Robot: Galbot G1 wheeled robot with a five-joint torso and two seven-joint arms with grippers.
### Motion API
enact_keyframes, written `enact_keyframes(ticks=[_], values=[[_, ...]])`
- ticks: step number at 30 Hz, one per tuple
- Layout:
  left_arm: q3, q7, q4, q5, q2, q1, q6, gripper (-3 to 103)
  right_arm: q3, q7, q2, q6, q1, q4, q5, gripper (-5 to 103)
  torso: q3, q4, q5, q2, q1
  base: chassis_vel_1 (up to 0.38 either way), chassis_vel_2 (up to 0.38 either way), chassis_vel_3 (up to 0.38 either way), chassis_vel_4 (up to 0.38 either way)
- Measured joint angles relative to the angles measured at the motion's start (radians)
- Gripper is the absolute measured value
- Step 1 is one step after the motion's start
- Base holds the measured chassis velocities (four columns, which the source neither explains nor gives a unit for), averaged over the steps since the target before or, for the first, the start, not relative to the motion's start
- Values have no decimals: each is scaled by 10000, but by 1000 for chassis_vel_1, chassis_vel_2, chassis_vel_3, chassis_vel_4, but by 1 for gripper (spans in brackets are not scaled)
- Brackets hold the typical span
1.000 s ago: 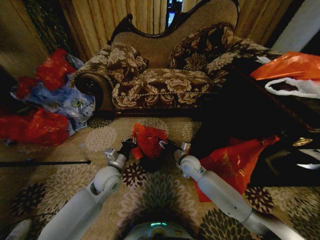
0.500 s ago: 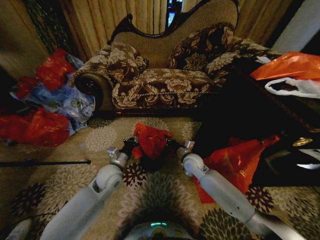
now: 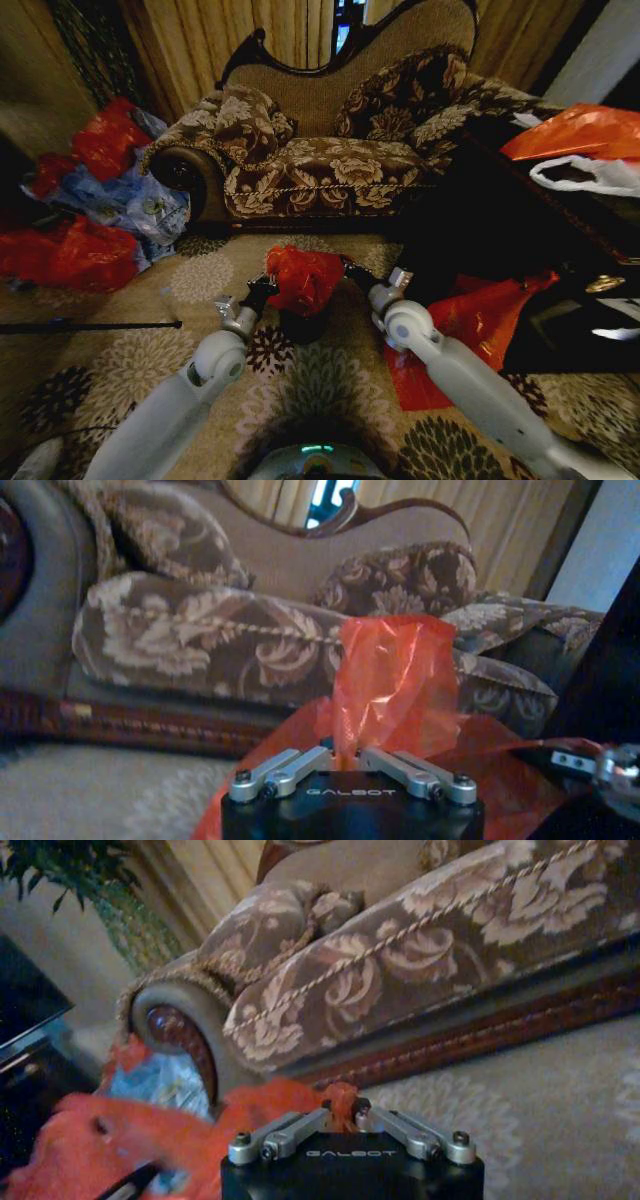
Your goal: Place a garbage bag over the trash bin.
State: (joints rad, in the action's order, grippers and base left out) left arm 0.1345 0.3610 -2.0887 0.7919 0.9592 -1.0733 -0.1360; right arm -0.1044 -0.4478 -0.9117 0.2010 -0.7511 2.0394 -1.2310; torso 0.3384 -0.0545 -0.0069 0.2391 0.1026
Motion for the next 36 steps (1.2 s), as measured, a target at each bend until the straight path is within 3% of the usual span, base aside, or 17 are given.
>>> enact_keyframes(ticks=[4,8,11,12,16,17,19,22,26,29,31,32,34,36], values=[[-203,168,138,420,140,49,-120,0,89,140,72,109,-470,308,7,0,0,-1,0,0,0,0,0,0,0],[-418,855,527,1087,490,146,-393,0,-60,319,-79,156,-695,175,288,0,0,0,-2,0,0,0,0,0,0],[-550,1936,671,1935,735,314,-942,0,-133,362,-226,160,-658,-80,369,0,0,-1,-1,0,0,0,0,0,0],[-550,1936,671,1935,735,314,-942,0,-133,362,-226,160,-658,-80,369,0,0,-1,-1,0,0,0,0,0,0],[-606,3817,593,3378,906,218,-1766,0,-359,378,-277,190,-266,-325,294,0,0,0,-3,0,0,0,0,0,0],[-606,3817,593,3378,906,218,-1766,0,-359,378,-277,190,-266,-325,294,0,0,0,-3,0,0,0,0,0,0],[-588,4501,494,4186,965,140,-2044,0,-544,377,-360,198,4,-454,264,0,0,1,-3,0,0,0,0,0,0],[-521,4930,431,4643,999,129,-2164,0,-774,366,-467,220,255,-567,257,0,0,1,-1,0,0,0,0,0,0],[-389,4833,381,4773,958,100,-2210,0,-932,110,-529,545,538,-610,216,0,0,3,0,0,0,0,0,0,0],[-373,4671,353,4748,966,93,-2194,0,-789,-9,-352,792,682,-554,88,11,1,2,1,0,0,0,0,0,0],[-394,4571,349,4706,1010,103,-2188,0,-547,-225,196,1095,958,-207,-357,11,1,3,3,-1,0,0,0,0,0],[-413,4517,392,4656,1050,118,-2182,0,-407,-320,628,1353,1086,149,-902,27,1,1,-1,0,1,0,0,0,0],[-420,4439,457,4565,1092,144,-2169,0,-348,-480,1047,1556,1168,567,-1430,27,0,-1,-7,0,0,0,0,0,0],[-404,4296,599,4403,1167,263,-2121,0,-354,-714,1627,1713,1075,1311,-2025,37,0,0,-3,1,0,0,0,0,0]])
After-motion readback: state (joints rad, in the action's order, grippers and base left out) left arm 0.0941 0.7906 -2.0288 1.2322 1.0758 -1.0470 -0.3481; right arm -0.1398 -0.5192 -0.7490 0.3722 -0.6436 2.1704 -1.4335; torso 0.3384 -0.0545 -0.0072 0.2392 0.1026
